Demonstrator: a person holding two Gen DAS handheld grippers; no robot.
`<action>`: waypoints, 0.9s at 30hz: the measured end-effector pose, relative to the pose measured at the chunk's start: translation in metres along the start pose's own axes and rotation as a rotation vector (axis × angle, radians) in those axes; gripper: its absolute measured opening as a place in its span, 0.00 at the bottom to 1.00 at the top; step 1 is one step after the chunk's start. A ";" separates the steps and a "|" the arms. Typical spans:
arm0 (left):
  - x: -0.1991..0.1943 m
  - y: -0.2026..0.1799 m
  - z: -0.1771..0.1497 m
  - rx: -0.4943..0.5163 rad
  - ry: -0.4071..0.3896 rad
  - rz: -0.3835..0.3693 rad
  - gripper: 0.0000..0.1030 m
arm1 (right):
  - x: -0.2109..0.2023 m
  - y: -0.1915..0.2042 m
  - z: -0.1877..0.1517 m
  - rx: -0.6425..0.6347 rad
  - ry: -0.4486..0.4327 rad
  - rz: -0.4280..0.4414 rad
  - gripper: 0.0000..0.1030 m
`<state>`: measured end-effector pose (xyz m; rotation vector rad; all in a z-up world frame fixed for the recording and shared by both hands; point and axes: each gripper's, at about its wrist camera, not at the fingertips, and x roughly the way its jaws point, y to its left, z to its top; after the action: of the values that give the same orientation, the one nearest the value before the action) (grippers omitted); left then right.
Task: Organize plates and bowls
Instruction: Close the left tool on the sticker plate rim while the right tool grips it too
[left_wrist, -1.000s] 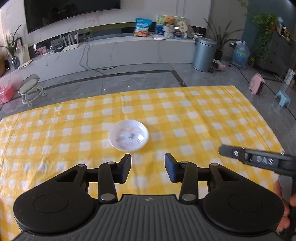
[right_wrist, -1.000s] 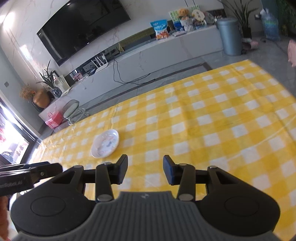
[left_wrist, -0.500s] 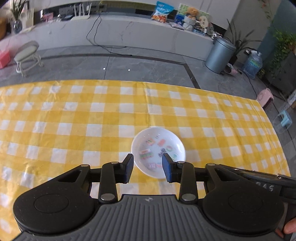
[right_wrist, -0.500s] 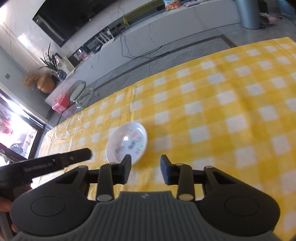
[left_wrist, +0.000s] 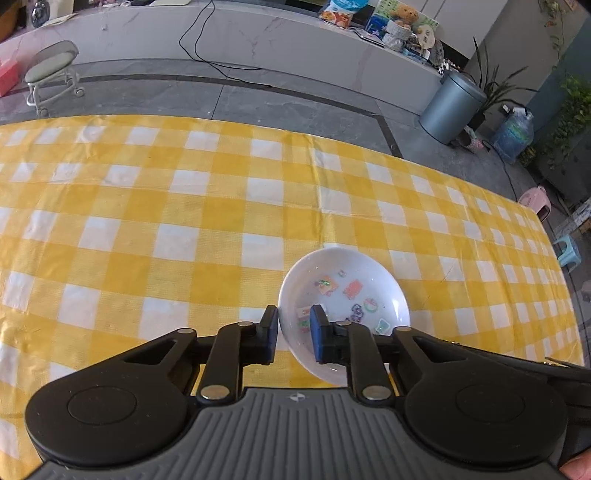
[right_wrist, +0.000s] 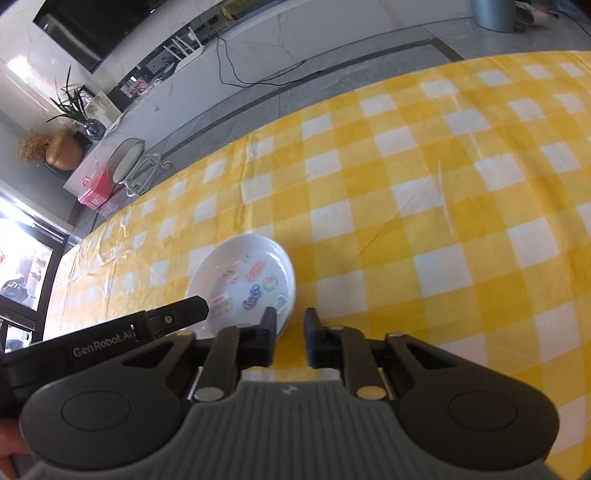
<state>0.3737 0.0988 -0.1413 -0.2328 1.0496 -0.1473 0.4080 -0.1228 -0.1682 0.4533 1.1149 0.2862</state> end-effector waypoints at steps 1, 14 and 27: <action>0.001 -0.003 -0.001 0.013 -0.002 0.006 0.17 | 0.001 -0.002 0.000 0.011 0.002 0.009 0.09; -0.034 -0.041 -0.004 0.088 -0.048 0.043 0.04 | -0.037 -0.013 -0.007 0.053 -0.022 0.025 0.04; -0.109 -0.115 -0.039 0.094 -0.096 -0.011 0.04 | -0.149 -0.037 -0.042 0.073 -0.094 0.036 0.04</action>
<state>0.2852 0.0086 -0.0388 -0.1594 0.9439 -0.1930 0.3071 -0.2124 -0.0829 0.5468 1.0285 0.2536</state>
